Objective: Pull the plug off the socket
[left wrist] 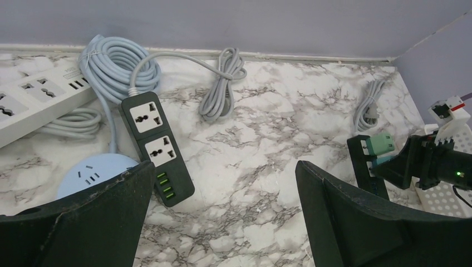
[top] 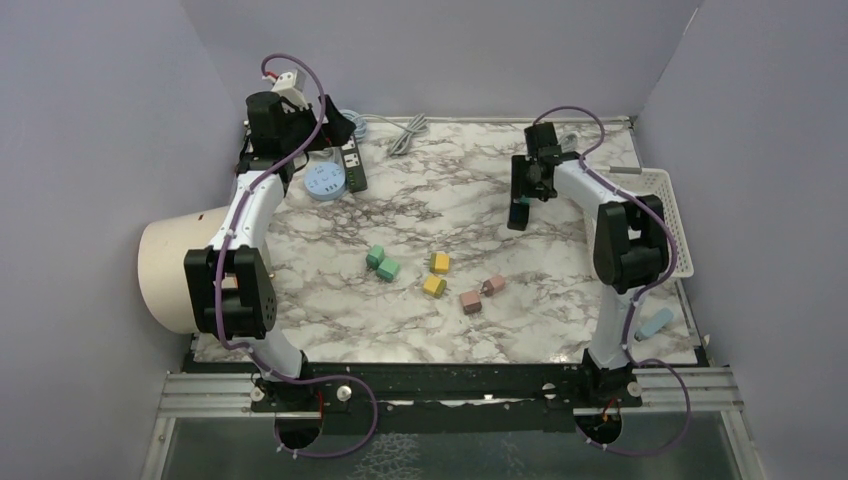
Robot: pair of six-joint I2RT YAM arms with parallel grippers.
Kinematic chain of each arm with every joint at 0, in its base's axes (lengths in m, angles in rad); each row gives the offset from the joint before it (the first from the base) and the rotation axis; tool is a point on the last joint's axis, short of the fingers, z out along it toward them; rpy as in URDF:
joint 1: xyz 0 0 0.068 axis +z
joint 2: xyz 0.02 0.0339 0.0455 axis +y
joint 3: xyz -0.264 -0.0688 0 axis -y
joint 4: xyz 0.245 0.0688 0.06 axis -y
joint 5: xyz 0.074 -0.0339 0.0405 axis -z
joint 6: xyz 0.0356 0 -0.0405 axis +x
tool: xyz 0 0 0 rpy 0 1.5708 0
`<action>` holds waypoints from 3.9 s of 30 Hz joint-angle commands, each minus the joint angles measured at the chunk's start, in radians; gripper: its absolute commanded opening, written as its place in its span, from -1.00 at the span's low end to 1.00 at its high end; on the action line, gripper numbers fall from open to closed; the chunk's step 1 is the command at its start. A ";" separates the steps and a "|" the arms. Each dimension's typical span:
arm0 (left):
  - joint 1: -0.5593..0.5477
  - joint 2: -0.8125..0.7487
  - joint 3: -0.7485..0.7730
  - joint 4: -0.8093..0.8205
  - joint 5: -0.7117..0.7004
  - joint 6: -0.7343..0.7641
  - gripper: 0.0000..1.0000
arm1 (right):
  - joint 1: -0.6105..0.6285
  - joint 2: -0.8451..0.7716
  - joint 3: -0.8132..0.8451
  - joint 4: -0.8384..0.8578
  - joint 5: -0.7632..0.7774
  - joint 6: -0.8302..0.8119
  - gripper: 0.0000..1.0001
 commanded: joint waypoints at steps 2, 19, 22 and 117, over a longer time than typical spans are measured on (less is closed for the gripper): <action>-0.007 -0.054 -0.003 0.058 -0.023 0.008 0.98 | -0.003 0.023 -0.008 0.022 -0.039 0.018 0.08; -0.416 0.162 0.008 0.122 -0.006 -0.113 0.98 | -0.001 -0.081 0.045 0.082 -0.334 0.122 -0.99; -0.453 0.217 0.049 0.125 0.019 -0.128 0.98 | -0.002 -0.092 0.089 0.064 -0.380 0.133 -0.99; -0.382 0.376 0.234 -0.005 0.195 -0.046 -1.00 | -0.158 -0.467 -0.774 0.349 -0.553 0.239 0.13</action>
